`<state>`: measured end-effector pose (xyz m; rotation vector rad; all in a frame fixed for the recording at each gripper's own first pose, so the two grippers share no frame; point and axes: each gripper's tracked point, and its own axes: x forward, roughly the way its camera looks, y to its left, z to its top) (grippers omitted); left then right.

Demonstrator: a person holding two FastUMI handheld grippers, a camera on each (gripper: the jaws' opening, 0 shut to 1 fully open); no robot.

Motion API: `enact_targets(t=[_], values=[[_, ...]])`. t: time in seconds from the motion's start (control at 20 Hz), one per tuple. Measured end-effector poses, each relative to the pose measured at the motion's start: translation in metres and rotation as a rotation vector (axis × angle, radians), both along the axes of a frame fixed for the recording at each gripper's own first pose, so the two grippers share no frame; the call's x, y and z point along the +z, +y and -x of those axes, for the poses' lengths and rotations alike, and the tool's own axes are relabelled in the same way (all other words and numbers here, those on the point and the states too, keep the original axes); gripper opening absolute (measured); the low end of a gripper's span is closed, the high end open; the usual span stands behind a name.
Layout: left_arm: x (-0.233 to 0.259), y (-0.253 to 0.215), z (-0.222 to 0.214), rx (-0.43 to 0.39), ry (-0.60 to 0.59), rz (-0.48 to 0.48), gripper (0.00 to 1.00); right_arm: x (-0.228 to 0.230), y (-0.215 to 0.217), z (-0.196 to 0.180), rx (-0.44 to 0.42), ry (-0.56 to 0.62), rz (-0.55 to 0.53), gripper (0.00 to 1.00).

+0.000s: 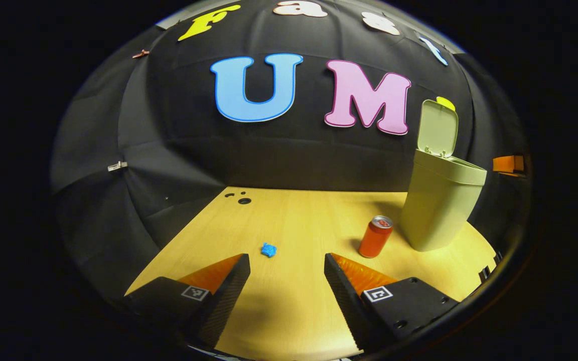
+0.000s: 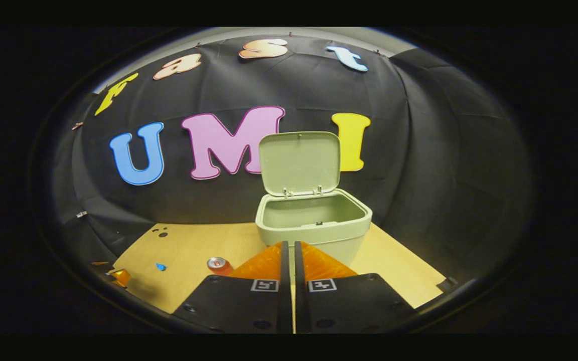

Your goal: Press the lid of the desktop garbage bin to open it, pick up the crumpled paper on the desktop and throw it into the bin, then pick up the pop can on the desktop and drop it into the bin, and finally close the garbage bin lid.

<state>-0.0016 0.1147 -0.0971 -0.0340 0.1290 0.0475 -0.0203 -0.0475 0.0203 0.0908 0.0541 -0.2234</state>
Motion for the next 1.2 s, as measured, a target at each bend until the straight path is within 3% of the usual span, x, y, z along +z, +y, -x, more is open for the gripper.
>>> enact_targets(t=[0.1, 0.3, 0.4, 0.6, 0.8, 1.2], values=[[-0.008, 0.013, -0.003, 0.007, 0.012, 0.005, 0.96, -0.004, 0.011, 0.003, 0.009, 0.007, -0.006, 0.12], [-0.016, 0.030, -0.020, 0.022, 0.037, 0.021, 0.96, -0.015, 0.025, 0.003, 0.048, 0.028, 0.008, 0.84], [-0.018, 0.037, -0.033, 0.035, 0.042, 0.023, 0.96, -0.025, 0.027, -0.001, 0.060, 0.050, 0.008, 0.98], [-0.029, 0.040, -0.069, 0.034, 0.076, 0.039, 0.92, -0.041, 0.027, -0.010, 0.087, 0.102, 0.022, 0.99], [-0.053, 0.049, -0.111, 0.068, 0.140, 0.084, 0.96, -0.050, 0.017, -0.018, 0.103, 0.143, 0.037, 0.99], [-0.089, 0.044, -0.181, 0.081, 0.234, 0.057, 0.96, -0.070, -0.011, -0.030, 0.096, 0.219, 0.042, 0.99]])
